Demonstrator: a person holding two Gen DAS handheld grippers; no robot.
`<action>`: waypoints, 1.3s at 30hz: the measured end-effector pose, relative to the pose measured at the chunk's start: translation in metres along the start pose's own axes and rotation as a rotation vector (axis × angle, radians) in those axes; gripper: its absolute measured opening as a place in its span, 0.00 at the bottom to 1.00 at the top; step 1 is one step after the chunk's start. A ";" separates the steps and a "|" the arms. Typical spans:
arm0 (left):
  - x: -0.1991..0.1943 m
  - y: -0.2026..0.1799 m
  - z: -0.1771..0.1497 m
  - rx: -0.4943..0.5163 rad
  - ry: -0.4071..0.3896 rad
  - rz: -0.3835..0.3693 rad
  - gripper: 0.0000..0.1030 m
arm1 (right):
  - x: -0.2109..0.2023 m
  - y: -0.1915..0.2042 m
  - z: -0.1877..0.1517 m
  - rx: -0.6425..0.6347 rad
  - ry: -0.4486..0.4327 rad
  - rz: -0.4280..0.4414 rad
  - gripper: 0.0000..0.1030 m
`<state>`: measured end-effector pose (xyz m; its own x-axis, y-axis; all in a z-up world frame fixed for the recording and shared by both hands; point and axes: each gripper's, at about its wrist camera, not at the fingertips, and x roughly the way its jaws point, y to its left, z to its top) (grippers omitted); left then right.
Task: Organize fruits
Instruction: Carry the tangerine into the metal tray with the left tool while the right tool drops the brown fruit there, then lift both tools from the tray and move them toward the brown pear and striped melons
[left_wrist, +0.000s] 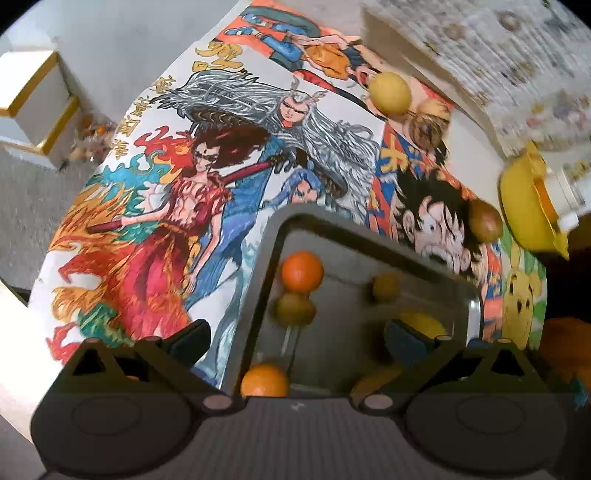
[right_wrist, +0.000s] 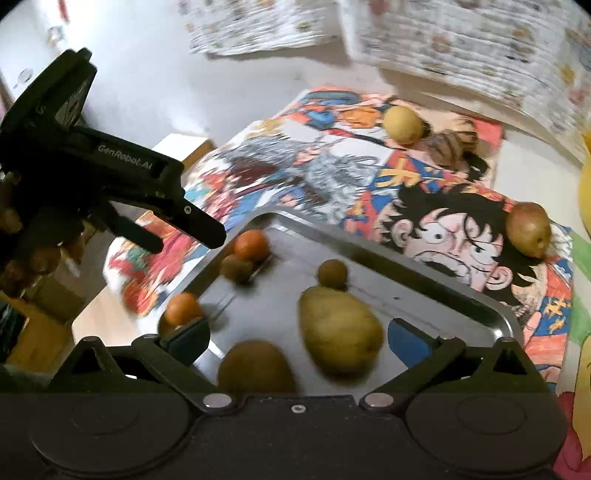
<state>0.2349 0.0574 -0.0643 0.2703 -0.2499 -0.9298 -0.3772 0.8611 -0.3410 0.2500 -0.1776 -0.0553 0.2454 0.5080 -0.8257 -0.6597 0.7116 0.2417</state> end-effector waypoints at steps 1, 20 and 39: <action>-0.004 -0.001 -0.006 0.021 -0.009 0.001 0.99 | -0.001 0.002 -0.001 -0.014 0.010 0.008 0.99; -0.015 -0.023 -0.097 0.332 -0.055 0.170 0.99 | -0.023 -0.005 -0.044 -0.001 0.111 -0.070 0.99; -0.011 -0.044 -0.051 0.302 -0.035 0.327 0.99 | -0.046 -0.072 -0.040 0.242 -0.016 -0.306 0.99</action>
<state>0.2035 -0.0003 -0.0466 0.2117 0.0673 -0.9750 -0.1733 0.9844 0.0303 0.2576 -0.2720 -0.0555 0.4168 0.2604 -0.8709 -0.3678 0.9245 0.1004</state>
